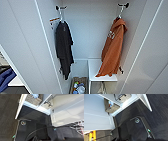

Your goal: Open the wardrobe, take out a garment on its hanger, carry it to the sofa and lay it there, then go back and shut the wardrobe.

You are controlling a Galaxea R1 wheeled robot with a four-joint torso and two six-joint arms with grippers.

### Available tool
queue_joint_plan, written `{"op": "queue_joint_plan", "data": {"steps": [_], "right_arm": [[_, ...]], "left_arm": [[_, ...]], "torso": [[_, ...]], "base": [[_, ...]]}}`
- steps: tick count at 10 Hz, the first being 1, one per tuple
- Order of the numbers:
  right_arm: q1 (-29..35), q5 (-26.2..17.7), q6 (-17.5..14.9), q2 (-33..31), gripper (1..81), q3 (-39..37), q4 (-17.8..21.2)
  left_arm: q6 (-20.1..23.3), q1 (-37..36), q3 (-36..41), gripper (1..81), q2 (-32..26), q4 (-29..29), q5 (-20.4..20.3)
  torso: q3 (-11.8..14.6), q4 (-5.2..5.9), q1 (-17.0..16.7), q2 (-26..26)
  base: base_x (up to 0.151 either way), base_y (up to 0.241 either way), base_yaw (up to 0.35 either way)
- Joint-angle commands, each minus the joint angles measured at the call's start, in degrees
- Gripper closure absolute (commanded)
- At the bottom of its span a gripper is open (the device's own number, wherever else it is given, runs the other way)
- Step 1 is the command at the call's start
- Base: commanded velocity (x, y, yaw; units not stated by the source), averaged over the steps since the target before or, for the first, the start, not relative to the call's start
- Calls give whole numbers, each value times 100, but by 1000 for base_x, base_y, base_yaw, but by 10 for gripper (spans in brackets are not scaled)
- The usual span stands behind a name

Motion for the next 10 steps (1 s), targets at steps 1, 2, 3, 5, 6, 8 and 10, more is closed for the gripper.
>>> {"op": "queue_joint_plan", "data": {"steps": [1, 2, 3, 5, 6, 8, 10], "right_arm": [[-138, -743, -48, 316, 10, -428, -324], [-165, -1033, -5, 606, 10, -806, -448], [-235, -1087, -21, 853, 10, -1149, -483], [-349, -1158, -48, 1388, 10, -1711, -852], [-410, -1193, -48, 1696, 10, -2143, -853], [-542, -1237, -48, 2539, 10, -3371, -870], [-657, -1254, -48, 3235, 10, -4234, -879]], "left_arm": [[-70, 61, -1205, 10, 944, 406, 1545], [-70, 60, -1662, 10, 1234, 442, 1678], [-70, 61, -2067, 10, 1446, 442, 1687], [-70, 17, -2700, 10, 1902, 433, 1975], [-62, -18, -3043, 10, 2201, 442, 2354], [0, -27, -3834, 10, 2834, 442, 2505], [9, -27, -4336, 10, 3196, 512, 2505]], "torso": [[-2, 0, 0, 0], [0, 0, -2, -2], [2, 0, -5, -4], [5, 0, -9, -6], [5, 0, -9, -9], [5, 0, -9, -9], [7, 0, -9, -9]], "base": [[0, 0, 0], [0, 0, 0], [0, 0, 0], [0, 0, 0], [0, 0, 0], [0, 0, 0], [0, 0, 0]]}}
